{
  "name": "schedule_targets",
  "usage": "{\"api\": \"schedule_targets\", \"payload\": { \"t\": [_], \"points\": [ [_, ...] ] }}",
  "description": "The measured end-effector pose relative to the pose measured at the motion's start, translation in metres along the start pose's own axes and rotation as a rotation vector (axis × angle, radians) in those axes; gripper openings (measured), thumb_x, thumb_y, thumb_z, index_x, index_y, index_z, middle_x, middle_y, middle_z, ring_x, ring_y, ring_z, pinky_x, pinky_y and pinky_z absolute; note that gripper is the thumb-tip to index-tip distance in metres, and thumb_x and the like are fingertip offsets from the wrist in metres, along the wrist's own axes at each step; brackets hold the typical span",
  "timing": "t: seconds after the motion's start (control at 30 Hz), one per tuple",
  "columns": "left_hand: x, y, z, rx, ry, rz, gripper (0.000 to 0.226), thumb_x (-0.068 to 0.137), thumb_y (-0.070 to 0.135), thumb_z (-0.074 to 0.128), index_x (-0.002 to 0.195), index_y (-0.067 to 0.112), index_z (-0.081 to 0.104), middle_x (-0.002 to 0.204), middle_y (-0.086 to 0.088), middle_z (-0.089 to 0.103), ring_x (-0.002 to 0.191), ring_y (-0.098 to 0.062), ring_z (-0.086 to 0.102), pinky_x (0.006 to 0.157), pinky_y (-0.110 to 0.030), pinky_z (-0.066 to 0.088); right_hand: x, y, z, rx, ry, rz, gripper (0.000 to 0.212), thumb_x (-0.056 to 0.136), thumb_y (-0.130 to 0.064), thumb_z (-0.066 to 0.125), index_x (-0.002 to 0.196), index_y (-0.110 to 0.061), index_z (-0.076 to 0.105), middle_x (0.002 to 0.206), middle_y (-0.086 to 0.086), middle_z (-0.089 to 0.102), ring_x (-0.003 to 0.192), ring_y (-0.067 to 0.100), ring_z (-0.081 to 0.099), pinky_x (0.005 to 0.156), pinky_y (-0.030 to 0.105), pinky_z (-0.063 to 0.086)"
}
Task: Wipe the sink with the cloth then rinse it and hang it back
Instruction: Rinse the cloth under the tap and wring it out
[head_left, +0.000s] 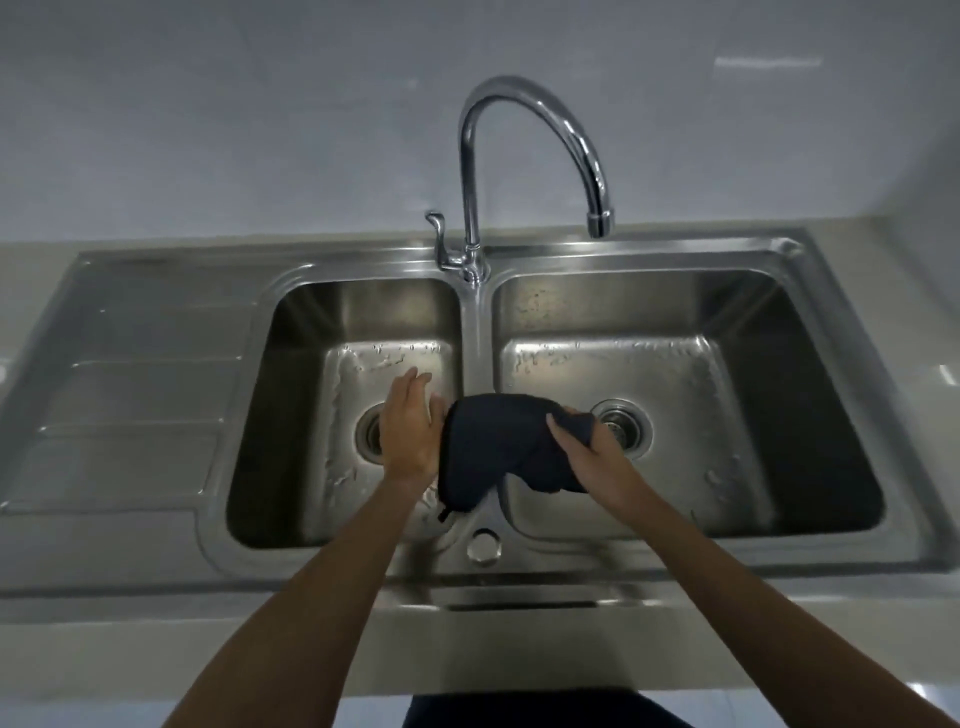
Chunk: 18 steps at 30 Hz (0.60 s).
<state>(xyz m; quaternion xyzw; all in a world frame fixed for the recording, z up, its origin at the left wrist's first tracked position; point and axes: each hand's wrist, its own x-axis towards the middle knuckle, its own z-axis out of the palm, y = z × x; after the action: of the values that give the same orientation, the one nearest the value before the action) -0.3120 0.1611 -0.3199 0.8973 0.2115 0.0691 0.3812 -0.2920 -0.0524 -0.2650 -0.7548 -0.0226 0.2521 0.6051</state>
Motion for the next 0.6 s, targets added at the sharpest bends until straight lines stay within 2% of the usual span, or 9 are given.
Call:
{"api": "schedule_targets", "payload": {
  "t": [0.07,0.13,0.17,0.23,0.27,0.37,0.43,0.5,0.6],
  "points": [
    [0.022,0.020,0.001,0.052,0.083,0.067,0.041,0.094,0.019,0.042,0.130,0.001,0.048,0.138,-0.016,0.048,0.129,-0.030,0.043,0.109,-0.036,0.031,0.011,-0.008,-0.018,0.001,0.089,0.043,0.022,0.097,-0.025,0.049,0.088,-0.011,0.064,0.082,0.000,0.065,0.081,0.011,0.061,0.062,0.010,0.046],
    [0.047,0.039,-0.003,0.097,0.132,0.132,0.042,0.093,0.019,0.042,0.129,-0.002,0.047,0.133,-0.020,0.050,0.123,-0.032,0.046,0.104,-0.038,0.035,0.025,-0.009,-0.033,-0.015,0.163,0.076,0.030,0.097,-0.024,0.049,0.083,0.000,0.060,0.074,0.005,0.061,0.071,0.014,0.057,0.049,0.004,0.041],
    [0.063,0.049,-0.004,0.122,0.148,0.144,0.040,0.094,0.017,0.043,0.129,-0.002,0.047,0.132,-0.020,0.050,0.122,-0.033,0.046,0.103,-0.039,0.036,0.032,-0.010,-0.040,-0.025,0.187,0.083,0.032,0.097,-0.024,0.049,0.083,0.003,0.058,0.073,0.007,0.059,0.071,0.018,0.057,0.049,0.006,0.041],
    [0.095,0.065,-0.011,0.168,0.173,0.186,0.036,0.095,0.012,0.044,0.128,-0.001,0.046,0.130,-0.019,0.049,0.119,-0.031,0.047,0.102,-0.040,0.038,0.045,-0.009,-0.052,-0.056,0.214,0.092,0.036,0.097,-0.027,0.048,0.091,0.007,0.059,0.077,0.011,0.060,0.079,0.028,0.061,0.060,0.019,0.045],
    [0.112,0.073,-0.015,0.186,0.185,0.225,0.035,0.094,0.010,0.044,0.127,0.000,0.046,0.128,-0.018,0.050,0.117,-0.030,0.047,0.101,-0.040,0.041,0.051,-0.009,-0.057,-0.080,0.222,0.103,0.036,0.097,-0.028,0.048,0.095,0.005,0.060,0.079,0.010,0.061,0.081,0.026,0.061,0.062,0.023,0.044],
    [0.155,0.093,-0.026,0.222,0.200,0.321,0.032,0.093,0.009,0.044,0.125,0.004,0.045,0.128,-0.016,0.047,0.114,-0.030,0.047,0.097,-0.045,0.044,0.068,-0.012,-0.072,-0.167,0.217,0.108,0.030,0.097,-0.030,0.047,0.091,-0.003,0.059,0.075,0.004,0.059,0.073,0.017,0.057,0.059,0.021,0.040],
    [0.176,0.103,-0.028,0.303,0.145,0.272,0.035,0.097,0.013,0.042,0.131,0.003,0.042,0.133,-0.017,0.044,0.119,-0.031,0.045,0.098,-0.044,0.043,0.078,-0.016,-0.080,-0.236,0.220,0.109,0.032,0.096,-0.035,0.048,0.085,-0.007,0.058,0.071,0.001,0.059,0.073,0.020,0.059,0.060,0.026,0.041],
    [0.192,0.108,-0.028,0.461,0.048,0.221,0.035,0.098,0.016,0.042,0.131,0.002,0.043,0.131,-0.019,0.045,0.119,-0.034,0.045,0.094,-0.046,0.042,0.089,-0.018,-0.087,-0.290,0.217,0.108,0.036,0.095,-0.039,0.048,0.085,-0.007,0.060,0.074,0.003,0.064,0.077,0.022,0.062,0.068,0.031,0.045],
    [0.207,0.105,-0.027,0.609,0.007,0.251,0.026,0.093,0.001,0.048,0.119,0.000,0.048,0.119,-0.019,0.051,0.109,-0.035,0.051,0.083,-0.042,0.044,0.103,-0.021,-0.095,-0.337,0.209,0.088,0.037,0.095,-0.040,0.049,0.090,-0.005,0.062,0.087,0.010,0.068,0.084,0.023,0.064,0.078,0.038,0.049]
  ]
}}
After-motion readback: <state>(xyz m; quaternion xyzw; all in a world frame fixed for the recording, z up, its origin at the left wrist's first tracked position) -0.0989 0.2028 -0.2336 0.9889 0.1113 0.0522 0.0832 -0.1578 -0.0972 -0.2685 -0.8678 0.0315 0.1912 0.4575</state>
